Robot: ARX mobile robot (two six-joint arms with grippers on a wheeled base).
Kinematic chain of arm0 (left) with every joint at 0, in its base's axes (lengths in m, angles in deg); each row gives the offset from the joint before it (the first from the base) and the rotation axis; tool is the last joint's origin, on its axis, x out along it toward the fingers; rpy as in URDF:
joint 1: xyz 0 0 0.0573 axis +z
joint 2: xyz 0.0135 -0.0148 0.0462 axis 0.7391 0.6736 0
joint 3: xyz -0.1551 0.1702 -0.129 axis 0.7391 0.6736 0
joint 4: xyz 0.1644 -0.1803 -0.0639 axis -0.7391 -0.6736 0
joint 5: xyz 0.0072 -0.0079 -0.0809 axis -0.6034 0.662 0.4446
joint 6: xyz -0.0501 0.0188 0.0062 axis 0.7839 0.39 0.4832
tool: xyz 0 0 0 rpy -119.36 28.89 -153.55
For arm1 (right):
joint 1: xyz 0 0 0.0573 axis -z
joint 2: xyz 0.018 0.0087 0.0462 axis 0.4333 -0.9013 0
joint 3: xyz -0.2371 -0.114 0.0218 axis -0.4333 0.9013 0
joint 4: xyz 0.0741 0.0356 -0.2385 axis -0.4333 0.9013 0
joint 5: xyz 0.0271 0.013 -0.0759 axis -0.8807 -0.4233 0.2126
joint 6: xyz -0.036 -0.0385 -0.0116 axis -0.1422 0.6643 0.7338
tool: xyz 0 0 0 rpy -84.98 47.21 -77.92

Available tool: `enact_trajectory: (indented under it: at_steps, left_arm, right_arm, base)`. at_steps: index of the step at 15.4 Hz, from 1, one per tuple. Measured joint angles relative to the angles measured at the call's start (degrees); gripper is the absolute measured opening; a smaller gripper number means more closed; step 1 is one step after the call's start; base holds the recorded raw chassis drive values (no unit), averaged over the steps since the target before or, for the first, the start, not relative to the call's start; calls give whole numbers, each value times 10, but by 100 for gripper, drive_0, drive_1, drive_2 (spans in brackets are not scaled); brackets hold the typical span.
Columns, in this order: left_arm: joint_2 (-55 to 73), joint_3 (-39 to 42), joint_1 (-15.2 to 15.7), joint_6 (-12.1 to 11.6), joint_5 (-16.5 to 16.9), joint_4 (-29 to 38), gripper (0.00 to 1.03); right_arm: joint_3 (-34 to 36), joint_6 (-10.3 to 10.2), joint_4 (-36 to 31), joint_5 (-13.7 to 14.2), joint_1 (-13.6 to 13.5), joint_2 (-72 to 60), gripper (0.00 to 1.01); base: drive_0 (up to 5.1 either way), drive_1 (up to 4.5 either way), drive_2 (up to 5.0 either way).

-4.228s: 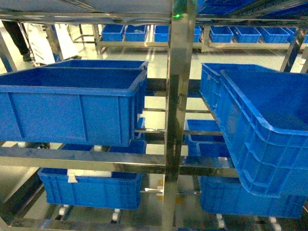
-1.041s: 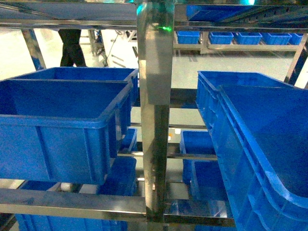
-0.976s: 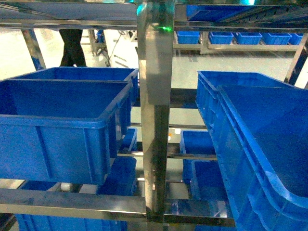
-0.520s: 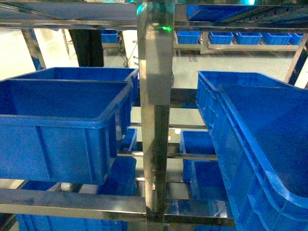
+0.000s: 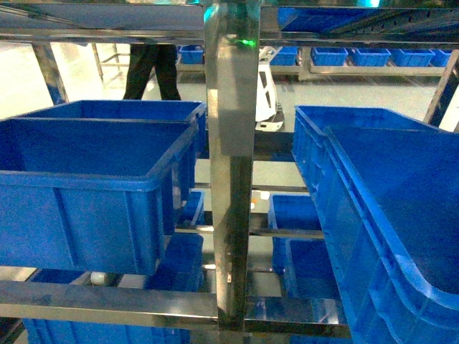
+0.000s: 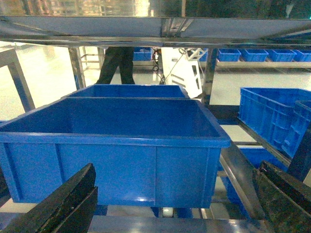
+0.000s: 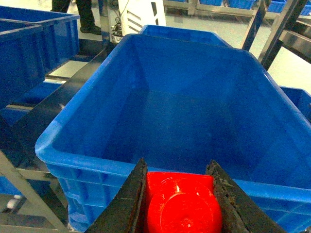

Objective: Pick red block from blue box to shelf

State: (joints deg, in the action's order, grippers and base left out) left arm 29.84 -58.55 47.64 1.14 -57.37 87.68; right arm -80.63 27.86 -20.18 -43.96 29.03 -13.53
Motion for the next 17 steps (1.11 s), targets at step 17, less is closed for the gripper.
enact_trajectory:
  at_steps: [17]
  left_arm:
    - [0, 0, 0, 0, 0, 0, 98]
  right_arm:
    - [0, 0, 0, 0, 0, 0, 28]
  base:
    - [0, 0, 0]
